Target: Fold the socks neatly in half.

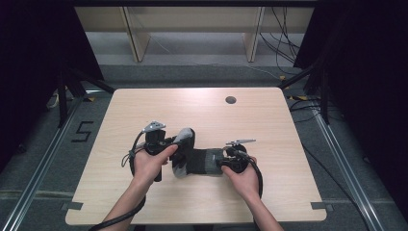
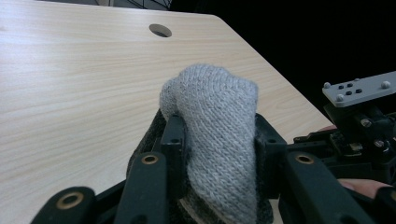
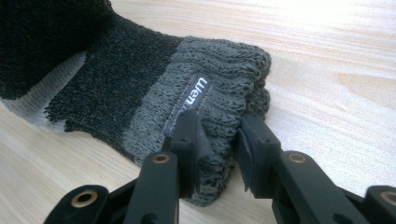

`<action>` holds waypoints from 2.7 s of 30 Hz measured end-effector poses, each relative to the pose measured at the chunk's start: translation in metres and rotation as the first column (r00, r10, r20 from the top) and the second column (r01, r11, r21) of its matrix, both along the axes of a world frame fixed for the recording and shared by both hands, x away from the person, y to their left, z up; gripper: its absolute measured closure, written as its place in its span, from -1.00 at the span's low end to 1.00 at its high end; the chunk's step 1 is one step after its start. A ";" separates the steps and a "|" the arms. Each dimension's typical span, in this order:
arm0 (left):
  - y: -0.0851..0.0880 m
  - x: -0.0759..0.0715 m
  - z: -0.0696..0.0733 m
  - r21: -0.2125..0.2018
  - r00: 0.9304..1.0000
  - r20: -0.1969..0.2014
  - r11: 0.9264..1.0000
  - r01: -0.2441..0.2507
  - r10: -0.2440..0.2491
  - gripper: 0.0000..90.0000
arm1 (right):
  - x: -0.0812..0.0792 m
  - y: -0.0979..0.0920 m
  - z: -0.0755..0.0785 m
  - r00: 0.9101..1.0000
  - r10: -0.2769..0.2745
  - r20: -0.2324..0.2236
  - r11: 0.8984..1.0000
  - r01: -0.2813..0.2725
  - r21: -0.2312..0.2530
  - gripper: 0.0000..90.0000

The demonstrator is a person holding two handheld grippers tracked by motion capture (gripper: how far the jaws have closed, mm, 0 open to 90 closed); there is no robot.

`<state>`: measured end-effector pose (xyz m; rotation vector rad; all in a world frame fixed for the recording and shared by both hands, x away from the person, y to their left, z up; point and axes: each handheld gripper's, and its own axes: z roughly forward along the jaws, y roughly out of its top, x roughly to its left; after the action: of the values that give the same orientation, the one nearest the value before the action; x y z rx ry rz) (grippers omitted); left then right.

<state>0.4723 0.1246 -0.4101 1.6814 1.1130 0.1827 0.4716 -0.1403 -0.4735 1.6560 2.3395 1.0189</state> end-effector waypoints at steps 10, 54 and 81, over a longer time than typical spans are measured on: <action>-0.011 0.001 -0.003 0.013 1.000 0.005 1.000 0.003 -0.003 0.41 | 0.000 0.000 -0.001 1.000 0.005 0.005 1.000 -0.005 -0.001 0.56; -0.069 0.007 -0.037 0.124 0.996 0.018 0.988 0.088 -0.091 0.36 | -0.017 -0.038 0.012 0.999 -0.009 0.034 1.000 0.009 0.005 0.46; -0.098 0.005 -0.044 0.153 0.980 0.097 0.975 0.160 -0.176 -0.16 | -0.022 -0.057 0.023 0.995 -0.079 0.066 0.997 0.078 0.031 0.38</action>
<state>0.4769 0.0270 -0.4540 1.8628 0.8877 0.2495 0.4496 -0.1972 -0.4501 1.6815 2.2097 1.0797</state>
